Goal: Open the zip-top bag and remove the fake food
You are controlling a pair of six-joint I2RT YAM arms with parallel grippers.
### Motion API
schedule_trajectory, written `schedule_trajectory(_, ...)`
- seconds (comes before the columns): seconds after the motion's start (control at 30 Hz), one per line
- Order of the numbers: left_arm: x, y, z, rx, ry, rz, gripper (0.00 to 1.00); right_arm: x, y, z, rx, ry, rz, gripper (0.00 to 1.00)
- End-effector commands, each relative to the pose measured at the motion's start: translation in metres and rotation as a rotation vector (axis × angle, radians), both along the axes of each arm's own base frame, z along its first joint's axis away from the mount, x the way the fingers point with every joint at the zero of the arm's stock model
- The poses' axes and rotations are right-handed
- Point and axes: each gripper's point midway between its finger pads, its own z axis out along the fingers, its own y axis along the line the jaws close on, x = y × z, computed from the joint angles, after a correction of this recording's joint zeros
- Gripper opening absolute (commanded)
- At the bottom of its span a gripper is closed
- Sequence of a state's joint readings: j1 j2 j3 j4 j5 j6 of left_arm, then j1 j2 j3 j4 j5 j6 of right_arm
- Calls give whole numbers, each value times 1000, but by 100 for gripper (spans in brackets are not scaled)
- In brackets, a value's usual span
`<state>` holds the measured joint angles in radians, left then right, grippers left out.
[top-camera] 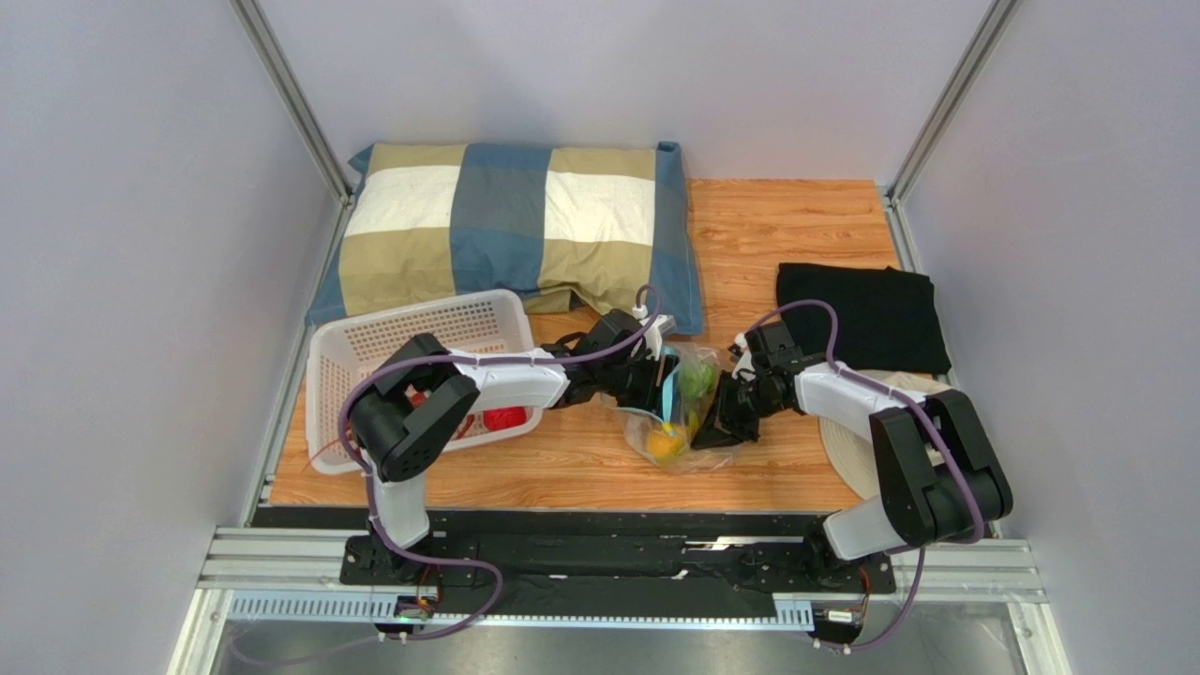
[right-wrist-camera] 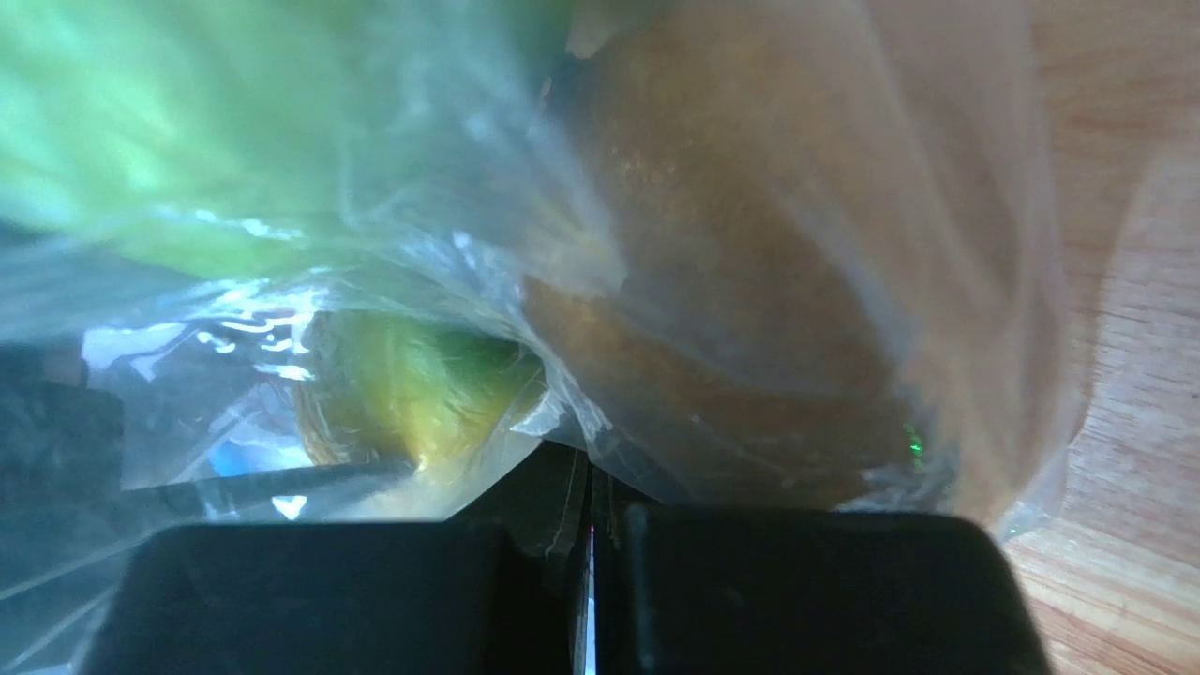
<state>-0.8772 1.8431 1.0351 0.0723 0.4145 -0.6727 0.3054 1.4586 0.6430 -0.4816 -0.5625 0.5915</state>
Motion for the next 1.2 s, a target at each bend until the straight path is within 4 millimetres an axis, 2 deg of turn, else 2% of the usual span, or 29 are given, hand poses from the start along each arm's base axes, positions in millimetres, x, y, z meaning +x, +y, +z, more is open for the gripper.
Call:
schedule_trajectory(0.0, -4, -11, -5, -3, 11, -32, 61, 21, 16, 16, 74, -62, 1, 0)
schedule_trajectory(0.17, -16, -6, -23, 46, 47, -65, 61, 23, 13, 11, 45, -56, -9, 0)
schedule_trajectory(0.33, -40, 6, -21, 69, 37, -188, 61, 20, 12, 4, 33, -41, -8, 0)
schedule_trajectory(0.37, -44, 12, -18, 86, 38, -199, 72, 20, 11, 3, 30, -42, -10, 0)
schedule_trajectory(0.43, -47, 17, -16, 97, 15, -224, 86, 21, 11, 3, 28, -46, -6, 0)
schedule_trajectory(0.47, -49, 22, -15, 118, 21, -227, 86, 20, 10, 3, 27, -46, -4, 0)
schedule_trajectory(0.5, -49, 22, -14, 119, 17, -229, 94, 21, 10, 3, 26, -48, -4, 0)
schedule_trajectory(0.63, -53, 24, -32, 161, 76, -222, 96, 22, 10, 1, 23, -48, -6, 0)
schedule_trajectory(0.67, -52, 24, -42, 180, 95, -211, 95, 22, 10, 2, 25, -48, -6, 0)
schedule_trajectory(0.77, -47, 24, -58, 214, 115, -171, 83, 24, 10, 3, 22, -55, -11, 0)
schedule_trajectory(0.87, -39, 23, -55, 225, 80, -148, 65, 22, 6, 2, -7, -59, -19, 0)
schedule_trajectory(0.9, -35, 25, -54, 240, 51, -140, 48, 22, 2, 0, -31, -60, -28, 0)
schedule_trajectory(1.0, -26, 37, -36, 284, -10, -103, 14, 21, -12, -7, -110, -65, -47, 0)
schedule_trajectory(1.1, -27, 45, -14, 295, -34, -107, 0, 20, -29, -16, -193, -58, -75, 0)
schedule_trajectory(1.17, -31, 53, 3, 301, -42, -107, 0, 18, -40, -21, -232, -50, -96, 0)
